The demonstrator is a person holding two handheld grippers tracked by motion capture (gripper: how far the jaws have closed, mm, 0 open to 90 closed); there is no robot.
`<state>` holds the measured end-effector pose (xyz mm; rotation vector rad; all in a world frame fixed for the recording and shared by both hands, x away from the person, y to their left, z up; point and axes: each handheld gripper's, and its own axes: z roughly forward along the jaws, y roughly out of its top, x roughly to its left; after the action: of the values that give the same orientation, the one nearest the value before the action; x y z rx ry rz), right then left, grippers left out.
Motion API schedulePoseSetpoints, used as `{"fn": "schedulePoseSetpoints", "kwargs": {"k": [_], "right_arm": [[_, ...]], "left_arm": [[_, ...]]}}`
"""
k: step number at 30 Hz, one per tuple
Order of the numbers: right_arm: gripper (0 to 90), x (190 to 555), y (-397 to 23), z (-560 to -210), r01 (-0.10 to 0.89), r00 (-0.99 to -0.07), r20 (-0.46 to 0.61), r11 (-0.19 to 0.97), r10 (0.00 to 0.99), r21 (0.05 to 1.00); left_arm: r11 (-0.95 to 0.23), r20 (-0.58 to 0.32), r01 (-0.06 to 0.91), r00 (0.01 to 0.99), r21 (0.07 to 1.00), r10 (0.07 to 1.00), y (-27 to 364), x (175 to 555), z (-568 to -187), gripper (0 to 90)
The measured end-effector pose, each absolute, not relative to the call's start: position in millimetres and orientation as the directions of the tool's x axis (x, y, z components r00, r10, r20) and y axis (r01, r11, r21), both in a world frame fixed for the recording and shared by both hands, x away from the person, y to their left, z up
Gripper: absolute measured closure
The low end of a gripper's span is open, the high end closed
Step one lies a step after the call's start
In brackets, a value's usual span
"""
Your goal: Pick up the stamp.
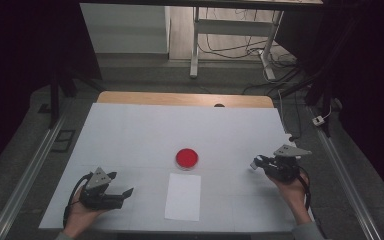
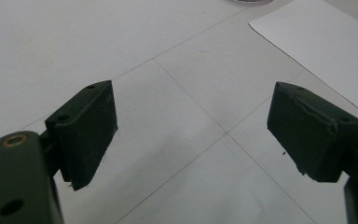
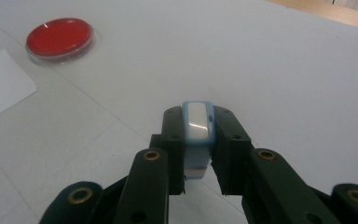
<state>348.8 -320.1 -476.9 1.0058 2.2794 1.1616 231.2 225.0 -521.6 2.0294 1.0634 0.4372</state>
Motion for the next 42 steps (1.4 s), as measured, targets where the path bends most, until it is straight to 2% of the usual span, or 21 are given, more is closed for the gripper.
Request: {"fn": "schedulePoseSetpoints", "kwargs": {"k": [21,42], "right_arm": [[75.5,340.5,-310.8,-459.4,0.382,-0.689,0.05,0.304,0.723,0.872],[75.5,334.4,-293.2,-453.2,0.359,-0.729,0.085,0.273,0.679,0.893]], "left_arm": [[-0.337,-0.055,0.527,0.595,0.78,0.802,223.2,231.6,-522.1,17.0],[-0.343,-0.048,0.516,0.603,0.785,0.796,221.9,231.7,-522.1,17.2]]}}
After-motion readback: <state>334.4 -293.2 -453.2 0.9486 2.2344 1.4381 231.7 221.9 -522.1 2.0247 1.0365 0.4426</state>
